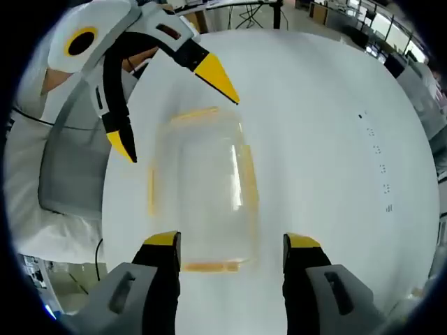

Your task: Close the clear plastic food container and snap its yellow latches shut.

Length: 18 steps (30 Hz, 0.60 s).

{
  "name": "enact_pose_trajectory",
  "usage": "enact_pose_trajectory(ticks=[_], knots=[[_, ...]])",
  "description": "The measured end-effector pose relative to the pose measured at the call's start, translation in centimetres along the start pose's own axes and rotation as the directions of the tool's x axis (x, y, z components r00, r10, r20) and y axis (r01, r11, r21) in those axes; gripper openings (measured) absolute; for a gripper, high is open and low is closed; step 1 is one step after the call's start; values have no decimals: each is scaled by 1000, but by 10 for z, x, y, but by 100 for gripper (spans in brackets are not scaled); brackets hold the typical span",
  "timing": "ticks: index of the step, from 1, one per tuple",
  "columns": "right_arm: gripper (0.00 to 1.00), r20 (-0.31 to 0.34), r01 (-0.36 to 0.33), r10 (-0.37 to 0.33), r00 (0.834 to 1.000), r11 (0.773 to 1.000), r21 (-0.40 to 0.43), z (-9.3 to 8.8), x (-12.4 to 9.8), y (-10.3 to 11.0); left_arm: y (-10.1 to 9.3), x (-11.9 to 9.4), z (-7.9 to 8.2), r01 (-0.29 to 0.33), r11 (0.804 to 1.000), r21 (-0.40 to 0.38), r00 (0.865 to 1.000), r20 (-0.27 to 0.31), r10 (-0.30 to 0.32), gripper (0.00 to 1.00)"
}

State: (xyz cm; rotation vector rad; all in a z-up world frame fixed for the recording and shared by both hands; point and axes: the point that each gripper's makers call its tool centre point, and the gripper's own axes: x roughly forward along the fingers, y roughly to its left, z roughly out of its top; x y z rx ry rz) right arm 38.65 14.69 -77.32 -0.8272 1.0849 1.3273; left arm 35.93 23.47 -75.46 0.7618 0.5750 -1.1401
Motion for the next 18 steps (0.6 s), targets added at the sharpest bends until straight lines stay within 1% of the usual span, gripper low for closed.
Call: enact_pose_trajectory(ticks=[2, 4, 5, 6, 7, 8, 9, 11, 12, 15, 16, 18], knots=[[59, -1, 8, -8, 1000, 1000, -12, -3, -1, 4, -1, 1, -3, 18, 1000, 5, 1000, -19, -18, 80], [60, -2, 18, -18, 1000, 1000, -21, -5, -3, 3, -1, 3, -6, 34, 999, 5, 999, -43, -34, 81], [60, -2, 19, -19, 1000, 1000, -20, -6, -2, 6, 1, 4, -6, 36, 999, 4, 998, -44, -36, 82], [59, -3, 19, -19, 1000, 1000, -22, -8, -1, 9, 0, 5, -7, 46, 999, -4, 998, -43, -46, 83], [60, -11, 19, -20, 1000, 999, -36, -11, 1, 13, -3, 7, -8, 74, 996, -46, 996, -48, -76, 86], [61, -17, 20, -21, 1000, 999, -41, -13, 3, 15, -4, 8, -10, 89, 994, -65, 994, -55, -92, 88], [63, -26, 21, -22, 999, 999, -44, -15, 6, 19, 0, 10, -10, 80, 996, -48, 995, -58, -82, 88], [67, -30, 29, -30, 999, 998, -50, -17, 8, 21, -1, 11, -13, 88, 996, -11, 993, -82, -89, 87], [68, -32, 37, -39, 999, 998, -53, -18, 9, 20, -2, 13, -14, 94, 996, -7, 991, -92, -95, 87], [71, -61, 62, -68, 996, 993, -99, -22, 14, 20, -8, 17, -11, 118, 993, 4, 989, -93, -117, 88], [72, -64, 64, -70, 995, 993, -97, -22, 15, 21, -10, 21, -11, 130, 991, 1, 988, -86, -130, 88], [74, -61, 66, -72, 996, 993, -101, -21, 16, 20, -12, 26, -12, 136, 991, 16, 987, -93, -134, 88]])
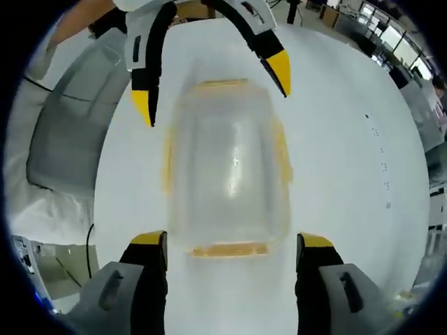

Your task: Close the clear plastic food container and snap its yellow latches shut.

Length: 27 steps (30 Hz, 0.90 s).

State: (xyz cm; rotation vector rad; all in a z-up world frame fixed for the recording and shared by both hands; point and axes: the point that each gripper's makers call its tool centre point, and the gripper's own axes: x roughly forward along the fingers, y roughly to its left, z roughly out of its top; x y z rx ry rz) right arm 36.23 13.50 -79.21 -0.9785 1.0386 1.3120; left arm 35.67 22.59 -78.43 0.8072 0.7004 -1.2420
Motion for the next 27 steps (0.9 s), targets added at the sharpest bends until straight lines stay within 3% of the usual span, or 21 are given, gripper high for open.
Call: enact_pose_trajectory(ticks=[6, 9, 20, 27], knots=[[71, 7, 0, 0, 1000, 999, -36, 8, 2, 1, 1, 6, -14, 0, 997, 71, 997, -74, 6, 78], [69, 13, -6, 7, 1000, 999, -52, 11, 6, 4, 4, 2, -13, -13, 999, 45, 998, -63, 16, 72], [68, 12, 3, -3, 1000, 1000, -27, 14, 6, 8, 2, 1, -16, -11, 998, 65, 998, -63, 15, 71], [68, 14, 4, -4, 1000, 1000, -12, 26, 9, 18, -3, -7, -27, 1, 997, 79, 997, -77, 5, 71]])
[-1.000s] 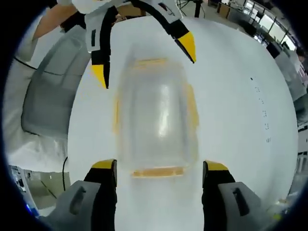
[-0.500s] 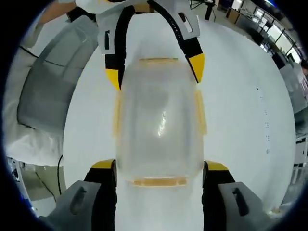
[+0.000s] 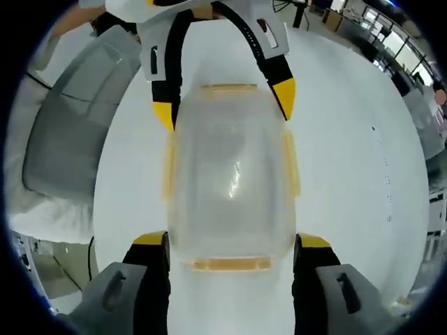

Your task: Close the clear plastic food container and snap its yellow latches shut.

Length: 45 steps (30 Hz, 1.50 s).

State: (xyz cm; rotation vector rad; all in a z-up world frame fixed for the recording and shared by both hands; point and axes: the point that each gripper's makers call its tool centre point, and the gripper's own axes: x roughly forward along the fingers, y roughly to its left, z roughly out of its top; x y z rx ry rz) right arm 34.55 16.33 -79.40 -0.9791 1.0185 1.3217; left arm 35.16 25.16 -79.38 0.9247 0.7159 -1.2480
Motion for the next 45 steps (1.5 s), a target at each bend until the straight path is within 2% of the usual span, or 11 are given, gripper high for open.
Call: enact_pose_trajectory(ticks=[11, 24, 29, 34, 38, 45], knots=[[68, 1, 6, -6, 1000, 1000, 22, 30, 9, 19, -14, -17, -27, 14, 1000, 16, 1000, 5, -14, 71], [68, -14, 6, -6, 1000, 1000, 30, 75, 23, 47, -38, -45, -69, 17, 1000, 14, 1000, 24, -17, 71], [68, -11, 8, -7, 1000, 999, 32, 91, 28, 56, -45, -54, -84, 19, 1000, 20, 1000, 13, -19, 71], [68, -16, 9, -9, 1000, 999, 37, 102, 32, 63, -51, -60, -94, 20, 1000, 24, 1000, 18, -20, 71], [68, -21, 12, -11, 1000, 999, 37, 106, 33, 66, -54, -64, -98, 20, 1000, 20, 999, 35, -20, 71], [68, -40, 13, -11, 999, 999, 40, 110, 35, 68, -55, -65, -102, 25, 999, 36, 999, 27, -26, 71]])
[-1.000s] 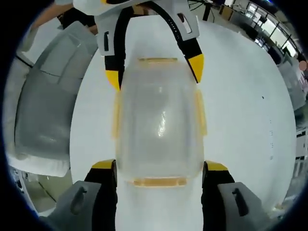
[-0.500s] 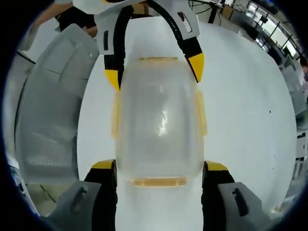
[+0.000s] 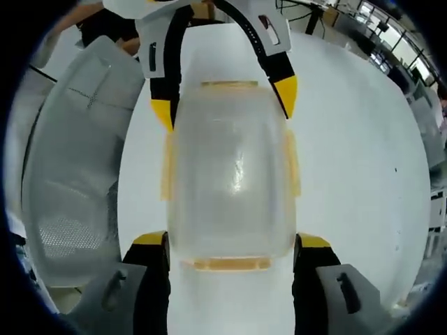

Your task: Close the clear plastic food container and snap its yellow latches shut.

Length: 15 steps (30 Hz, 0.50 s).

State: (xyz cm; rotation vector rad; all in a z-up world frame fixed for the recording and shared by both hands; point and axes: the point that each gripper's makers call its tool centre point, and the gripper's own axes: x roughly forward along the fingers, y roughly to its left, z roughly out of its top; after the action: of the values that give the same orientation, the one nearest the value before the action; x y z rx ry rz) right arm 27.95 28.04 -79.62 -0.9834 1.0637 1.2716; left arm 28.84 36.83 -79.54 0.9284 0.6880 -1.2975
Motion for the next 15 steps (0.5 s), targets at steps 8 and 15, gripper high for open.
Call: enact_pose_trajectory(ticks=[8, 15], knots=[[68, 4, -1, 1, 1000, 1000, 9, 3, 0, -12, 12, 1, -2, 10, 1000, 7, 1000, 13, -10, 71], [68, 10, 0, 0, 1000, 1000, 12, 4, 0, -33, 35, 5, -4, 14, 1000, 8, 1000, 14, -14, 71]])
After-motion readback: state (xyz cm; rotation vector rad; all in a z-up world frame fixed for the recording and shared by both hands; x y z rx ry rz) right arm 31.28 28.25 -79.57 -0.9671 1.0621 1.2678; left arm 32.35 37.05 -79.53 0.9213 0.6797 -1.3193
